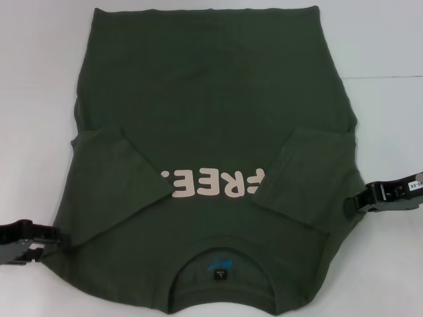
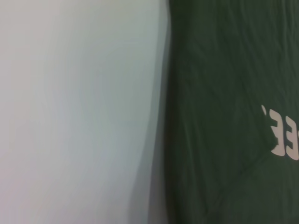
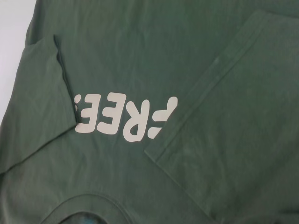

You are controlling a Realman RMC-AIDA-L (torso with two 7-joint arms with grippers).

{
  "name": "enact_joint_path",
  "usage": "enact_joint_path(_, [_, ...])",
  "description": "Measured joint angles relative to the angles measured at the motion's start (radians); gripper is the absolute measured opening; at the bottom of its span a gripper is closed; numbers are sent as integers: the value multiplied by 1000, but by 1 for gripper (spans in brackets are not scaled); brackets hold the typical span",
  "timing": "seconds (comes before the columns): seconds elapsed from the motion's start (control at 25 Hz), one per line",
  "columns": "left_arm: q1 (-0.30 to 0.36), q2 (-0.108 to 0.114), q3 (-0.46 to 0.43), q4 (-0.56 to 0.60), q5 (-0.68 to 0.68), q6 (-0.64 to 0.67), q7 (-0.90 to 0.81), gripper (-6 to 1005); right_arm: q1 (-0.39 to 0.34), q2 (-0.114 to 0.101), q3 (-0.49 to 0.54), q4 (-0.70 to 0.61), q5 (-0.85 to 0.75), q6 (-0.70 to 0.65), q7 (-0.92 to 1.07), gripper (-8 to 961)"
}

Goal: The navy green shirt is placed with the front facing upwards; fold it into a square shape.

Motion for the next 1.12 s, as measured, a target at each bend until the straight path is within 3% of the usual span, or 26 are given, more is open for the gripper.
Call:
enact_joint_path(0.08, [1, -1, 5, -1, 3, -8, -1, 802, 0, 0, 2, 0, 0, 0, 0, 44])
enact_joint_path(0.28, [1, -1, 14, -2, 5, -13, -2, 554, 1, -2, 4, 0, 0, 0, -1, 44])
enact_joint_path(0.4, [-1, -2, 23, -6, 6, -13, -2, 309, 2, -3, 2, 0, 0, 0, 0, 44])
enact_joint_path(0.6, [-5, -2, 24, -15, 6, -13, 1, 113, 4, -3, 4, 0, 0, 0, 0, 45])
enact_joint_path(1.12, [1, -4, 32, -15, -6, -25, 118, 84, -8, -12, 11, 0, 59, -8, -46, 45])
